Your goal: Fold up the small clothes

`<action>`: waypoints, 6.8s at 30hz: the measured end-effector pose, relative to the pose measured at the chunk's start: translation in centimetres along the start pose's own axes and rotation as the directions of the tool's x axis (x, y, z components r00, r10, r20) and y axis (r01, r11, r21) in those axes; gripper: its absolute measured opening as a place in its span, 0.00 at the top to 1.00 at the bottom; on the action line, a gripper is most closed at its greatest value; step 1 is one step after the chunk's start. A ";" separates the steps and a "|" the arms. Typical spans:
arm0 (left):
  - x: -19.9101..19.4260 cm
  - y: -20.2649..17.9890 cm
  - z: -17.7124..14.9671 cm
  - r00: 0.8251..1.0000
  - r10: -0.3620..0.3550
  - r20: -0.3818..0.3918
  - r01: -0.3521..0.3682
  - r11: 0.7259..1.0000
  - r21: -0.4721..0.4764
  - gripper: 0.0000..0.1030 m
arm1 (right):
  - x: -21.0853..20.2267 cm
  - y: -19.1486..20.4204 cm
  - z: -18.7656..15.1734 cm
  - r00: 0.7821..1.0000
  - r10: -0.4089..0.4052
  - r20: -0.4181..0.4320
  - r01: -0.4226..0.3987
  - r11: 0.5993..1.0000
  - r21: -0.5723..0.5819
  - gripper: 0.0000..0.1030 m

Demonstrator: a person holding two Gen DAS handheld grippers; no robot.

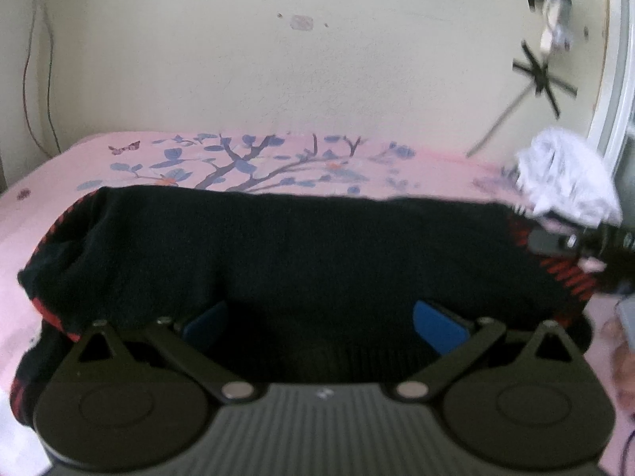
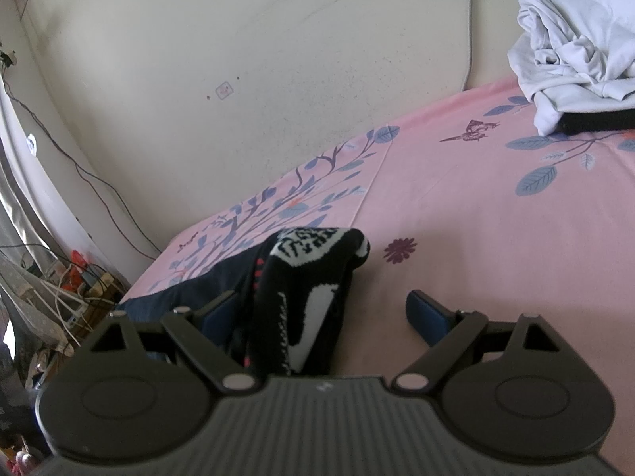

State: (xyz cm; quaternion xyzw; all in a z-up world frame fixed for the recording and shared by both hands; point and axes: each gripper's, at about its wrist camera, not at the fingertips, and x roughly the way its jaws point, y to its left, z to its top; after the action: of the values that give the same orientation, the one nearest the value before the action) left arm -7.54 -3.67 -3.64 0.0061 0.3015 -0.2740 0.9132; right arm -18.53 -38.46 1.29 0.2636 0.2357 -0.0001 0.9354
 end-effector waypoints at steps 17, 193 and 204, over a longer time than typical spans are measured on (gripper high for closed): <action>1.4 -0.6 0.8 0.997 0.061 -0.043 -0.059 0.997 0.040 0.00 | 0.0 0.2 -0.1 1.000 -0.005 0.000 0.005 1.000 -0.004 0.17; -4.6 10.9 -2.2 0.925 0.381 0.002 -0.364 0.885 -0.291 0.00 | 7.1 14.2 -7.2 0.855 0.423 -0.301 -0.463 0.883 -0.077 0.06; -4.5 11.0 -2.3 0.926 0.377 0.001 -0.360 0.885 -0.296 0.00 | 7.1 14.2 -7.2 0.855 0.422 -0.300 -0.463 0.883 -0.077 0.06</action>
State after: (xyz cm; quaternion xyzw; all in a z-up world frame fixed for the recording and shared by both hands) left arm -6.23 8.31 -4.69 -0.0789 0.3048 -0.0486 0.9479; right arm -13.66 -21.82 -0.21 0.2388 0.2952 0.2693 0.8850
